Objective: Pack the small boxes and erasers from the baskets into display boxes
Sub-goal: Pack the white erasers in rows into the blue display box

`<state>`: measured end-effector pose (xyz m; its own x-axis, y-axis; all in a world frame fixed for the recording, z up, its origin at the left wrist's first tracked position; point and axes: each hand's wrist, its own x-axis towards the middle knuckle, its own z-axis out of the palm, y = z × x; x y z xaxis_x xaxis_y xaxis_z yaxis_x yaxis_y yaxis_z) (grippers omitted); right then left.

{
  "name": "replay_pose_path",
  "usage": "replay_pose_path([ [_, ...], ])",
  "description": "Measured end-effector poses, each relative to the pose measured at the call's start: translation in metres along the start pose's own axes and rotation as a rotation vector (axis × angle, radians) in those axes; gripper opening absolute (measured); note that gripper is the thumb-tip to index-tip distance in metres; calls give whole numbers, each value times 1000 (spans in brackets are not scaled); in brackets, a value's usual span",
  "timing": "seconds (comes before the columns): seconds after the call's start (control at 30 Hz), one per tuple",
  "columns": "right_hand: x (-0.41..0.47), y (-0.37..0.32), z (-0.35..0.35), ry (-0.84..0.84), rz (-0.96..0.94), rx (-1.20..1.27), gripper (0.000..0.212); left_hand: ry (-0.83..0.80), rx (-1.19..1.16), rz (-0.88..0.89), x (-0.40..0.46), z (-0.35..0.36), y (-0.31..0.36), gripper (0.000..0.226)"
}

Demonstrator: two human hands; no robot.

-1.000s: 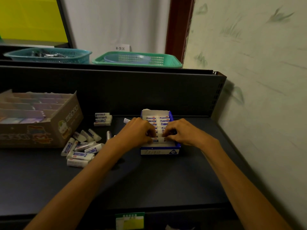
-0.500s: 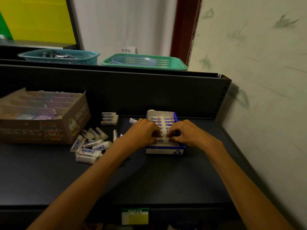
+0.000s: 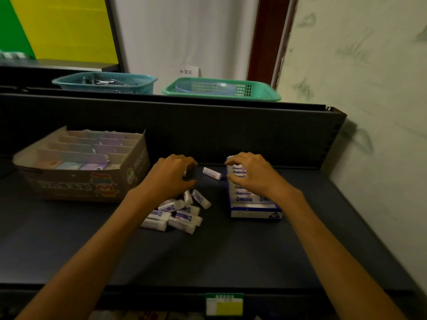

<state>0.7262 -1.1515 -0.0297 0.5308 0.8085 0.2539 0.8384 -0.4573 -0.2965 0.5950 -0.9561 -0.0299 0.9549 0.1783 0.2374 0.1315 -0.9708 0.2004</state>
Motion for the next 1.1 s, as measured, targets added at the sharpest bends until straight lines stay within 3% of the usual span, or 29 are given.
replay_pose_path([
  [0.3,42,-30,30,-98,96,-166,46,-70,-48,-46,13,9,-55,51],
  [0.77,63,-18,56,-178,190,-312,41,-201,-100,-108,36,38,-75,41],
  [1.1,54,-13,38,-46,96,67,38,-58,-83,37,32,22,-58,36],
])
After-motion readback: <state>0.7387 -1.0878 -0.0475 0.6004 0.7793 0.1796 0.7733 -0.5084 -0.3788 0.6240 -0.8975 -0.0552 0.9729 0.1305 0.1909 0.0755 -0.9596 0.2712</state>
